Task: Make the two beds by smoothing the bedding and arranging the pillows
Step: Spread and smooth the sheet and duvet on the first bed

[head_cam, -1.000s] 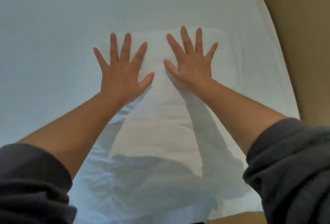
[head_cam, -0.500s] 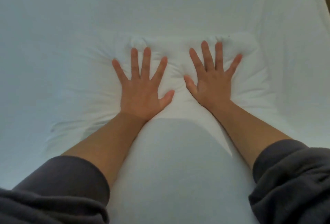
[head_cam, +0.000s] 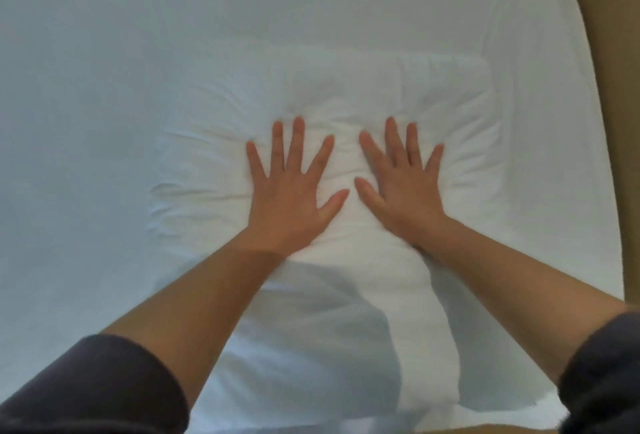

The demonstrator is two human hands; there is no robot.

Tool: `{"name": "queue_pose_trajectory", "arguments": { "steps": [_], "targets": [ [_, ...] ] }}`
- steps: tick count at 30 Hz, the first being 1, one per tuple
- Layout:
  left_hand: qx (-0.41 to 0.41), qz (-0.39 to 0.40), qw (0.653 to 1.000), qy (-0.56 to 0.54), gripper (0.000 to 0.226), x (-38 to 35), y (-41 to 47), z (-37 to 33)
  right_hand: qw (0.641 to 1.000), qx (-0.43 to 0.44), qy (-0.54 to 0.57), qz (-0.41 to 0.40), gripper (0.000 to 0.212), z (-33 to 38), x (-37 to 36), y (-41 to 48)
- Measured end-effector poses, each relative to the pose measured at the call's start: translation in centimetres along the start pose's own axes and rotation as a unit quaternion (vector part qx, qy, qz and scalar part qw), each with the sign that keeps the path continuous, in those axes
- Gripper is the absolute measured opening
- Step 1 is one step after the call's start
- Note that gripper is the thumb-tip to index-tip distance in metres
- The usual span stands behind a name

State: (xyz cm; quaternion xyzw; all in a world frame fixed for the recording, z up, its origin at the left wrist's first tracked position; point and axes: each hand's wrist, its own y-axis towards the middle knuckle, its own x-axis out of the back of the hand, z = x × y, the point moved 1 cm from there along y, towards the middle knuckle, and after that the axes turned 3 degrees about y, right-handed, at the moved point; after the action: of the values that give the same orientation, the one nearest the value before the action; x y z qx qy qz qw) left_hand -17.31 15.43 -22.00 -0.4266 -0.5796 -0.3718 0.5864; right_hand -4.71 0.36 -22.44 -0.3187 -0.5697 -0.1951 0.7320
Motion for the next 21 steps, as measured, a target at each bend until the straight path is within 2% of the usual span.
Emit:
{"name": "queue_pose_trajectory", "arguments": {
  "steps": [3,6,8,10,12,14,16,21],
  "targets": [
    [-0.021,0.002,0.999,0.027,0.069,0.7,-3.3,1.3,1.0,0.011,-0.025,0.01,0.067,-0.7,-0.1,-4.1],
    [0.037,0.012,0.998,0.049,0.066,0.5,-6.0,4.7,0.994,-0.093,-0.056,0.024,0.064,-5.1,-0.2,-7.5],
    [0.062,0.039,0.996,0.059,0.067,0.9,-7.0,5.8,0.981,-0.182,-0.028,0.053,0.062,-7.5,0.3,-9.8],
    [0.07,0.057,0.995,0.041,0.07,1.8,-7.5,5.1,0.972,-0.225,-0.007,0.067,0.066,-7.3,0.9,-11.1],
    [0.052,0.059,0.997,-0.005,0.071,3.3,-9.7,2.8,0.984,-0.174,0.006,0.042,0.065,-3.9,2.1,-12.6],
    [0.031,0.057,0.997,-0.031,0.07,3.7,-12.9,0.7,0.997,-0.072,0.029,0.021,0.066,0.5,2.1,-13.9],
    [0.026,0.062,0.997,-0.024,0.068,3.4,-16.9,0.0,0.999,0.009,0.005,0.034,0.064,3.2,0.7,-16.1],
    [0.11,0.09,0.99,-0.026,0.07,0.0,-21.5,1.9,0.993,-0.048,-0.084,0.061,0.065,-0.3,-2.4,-17.5]
  ]
}}
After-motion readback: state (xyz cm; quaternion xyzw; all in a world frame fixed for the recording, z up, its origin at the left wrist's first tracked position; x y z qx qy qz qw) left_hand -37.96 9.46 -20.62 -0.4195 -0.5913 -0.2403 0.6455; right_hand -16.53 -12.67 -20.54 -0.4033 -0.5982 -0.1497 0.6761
